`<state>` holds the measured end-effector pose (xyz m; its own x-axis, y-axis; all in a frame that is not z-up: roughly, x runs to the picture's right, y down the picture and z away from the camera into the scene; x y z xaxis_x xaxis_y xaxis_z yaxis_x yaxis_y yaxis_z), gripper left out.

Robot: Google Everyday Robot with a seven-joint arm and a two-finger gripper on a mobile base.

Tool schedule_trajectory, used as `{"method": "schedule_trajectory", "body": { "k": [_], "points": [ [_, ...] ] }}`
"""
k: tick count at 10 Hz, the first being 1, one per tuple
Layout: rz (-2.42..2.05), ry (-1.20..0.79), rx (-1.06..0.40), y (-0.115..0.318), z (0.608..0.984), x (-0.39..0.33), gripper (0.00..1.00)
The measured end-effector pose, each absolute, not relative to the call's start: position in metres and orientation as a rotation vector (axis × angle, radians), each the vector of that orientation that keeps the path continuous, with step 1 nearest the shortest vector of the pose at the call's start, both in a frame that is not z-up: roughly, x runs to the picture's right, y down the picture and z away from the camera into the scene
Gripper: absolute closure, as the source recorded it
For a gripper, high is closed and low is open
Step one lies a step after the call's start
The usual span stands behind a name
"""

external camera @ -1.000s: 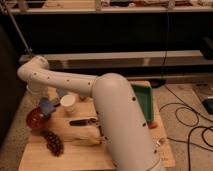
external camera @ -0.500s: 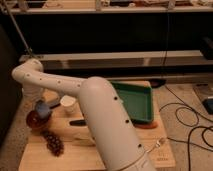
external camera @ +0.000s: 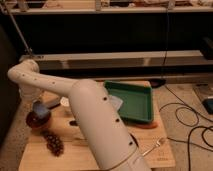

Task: Wipe red bowl with sponge

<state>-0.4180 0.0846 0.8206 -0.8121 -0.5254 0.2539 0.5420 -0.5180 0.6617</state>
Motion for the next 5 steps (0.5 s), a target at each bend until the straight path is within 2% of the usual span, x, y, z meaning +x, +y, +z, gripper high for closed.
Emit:
{"method": "schedule_trajectory", "body": {
  "k": [5],
  "points": [
    [-2.365, -1.048, -0.003, 0.098, 0.807, -0.438, 1.00]
  ]
}}
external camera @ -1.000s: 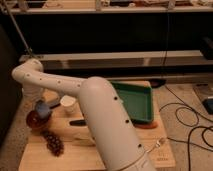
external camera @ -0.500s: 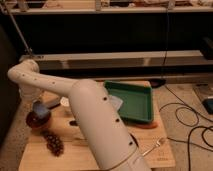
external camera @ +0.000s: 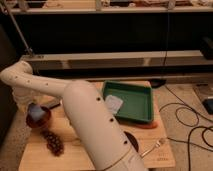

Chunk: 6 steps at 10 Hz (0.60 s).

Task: Wipe red bowl with sponge

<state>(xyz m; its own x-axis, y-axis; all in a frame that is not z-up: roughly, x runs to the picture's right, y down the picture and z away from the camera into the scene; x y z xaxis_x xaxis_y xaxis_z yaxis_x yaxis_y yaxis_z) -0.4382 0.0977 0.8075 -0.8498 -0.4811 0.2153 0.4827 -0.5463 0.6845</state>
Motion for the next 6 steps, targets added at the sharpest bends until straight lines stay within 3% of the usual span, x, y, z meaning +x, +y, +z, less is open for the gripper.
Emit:
{"method": "schedule_trajectory", "body": {
  "k": [6],
  "points": [
    [-2.417, -1.078, 0.010, 0.128, 0.784, -0.446, 1.00]
  ]
}}
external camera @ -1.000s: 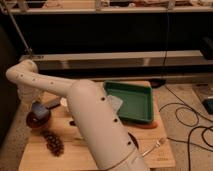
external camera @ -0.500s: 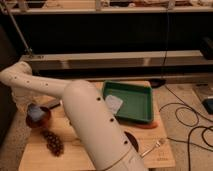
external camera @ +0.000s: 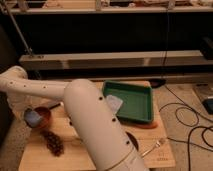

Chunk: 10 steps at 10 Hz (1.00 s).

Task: Wipe red bowl with sponge

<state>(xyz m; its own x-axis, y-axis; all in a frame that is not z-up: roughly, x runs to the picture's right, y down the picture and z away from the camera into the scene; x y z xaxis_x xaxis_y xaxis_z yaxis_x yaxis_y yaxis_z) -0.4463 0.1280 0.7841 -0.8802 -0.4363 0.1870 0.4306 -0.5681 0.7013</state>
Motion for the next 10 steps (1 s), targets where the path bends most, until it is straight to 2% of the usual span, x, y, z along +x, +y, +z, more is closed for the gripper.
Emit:
{"method": "schedule_trajectory", "body": {
  "k": [10],
  "points": [
    [-2.395, -1.042, -0.059, 0.142, 0.776, -0.405, 1.00]
  ]
}}
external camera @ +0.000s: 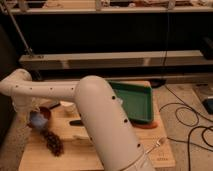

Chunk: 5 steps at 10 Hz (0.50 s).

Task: Wipe red bowl with sponge

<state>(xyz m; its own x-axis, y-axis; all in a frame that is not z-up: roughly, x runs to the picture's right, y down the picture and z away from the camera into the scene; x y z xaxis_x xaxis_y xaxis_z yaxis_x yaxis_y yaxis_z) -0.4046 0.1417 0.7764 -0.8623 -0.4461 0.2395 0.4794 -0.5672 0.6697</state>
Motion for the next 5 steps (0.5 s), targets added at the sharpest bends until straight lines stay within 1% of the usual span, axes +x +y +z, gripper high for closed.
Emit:
{"method": "schedule_trajectory", "body": {
  "k": [3, 5],
  "points": [
    [-2.345, -0.978, -0.106, 0.132, 0.790, -0.376, 1.00],
    [-2.313, -0.934, -0.119, 0.113, 0.801, -0.360, 1.00]
  ]
}}
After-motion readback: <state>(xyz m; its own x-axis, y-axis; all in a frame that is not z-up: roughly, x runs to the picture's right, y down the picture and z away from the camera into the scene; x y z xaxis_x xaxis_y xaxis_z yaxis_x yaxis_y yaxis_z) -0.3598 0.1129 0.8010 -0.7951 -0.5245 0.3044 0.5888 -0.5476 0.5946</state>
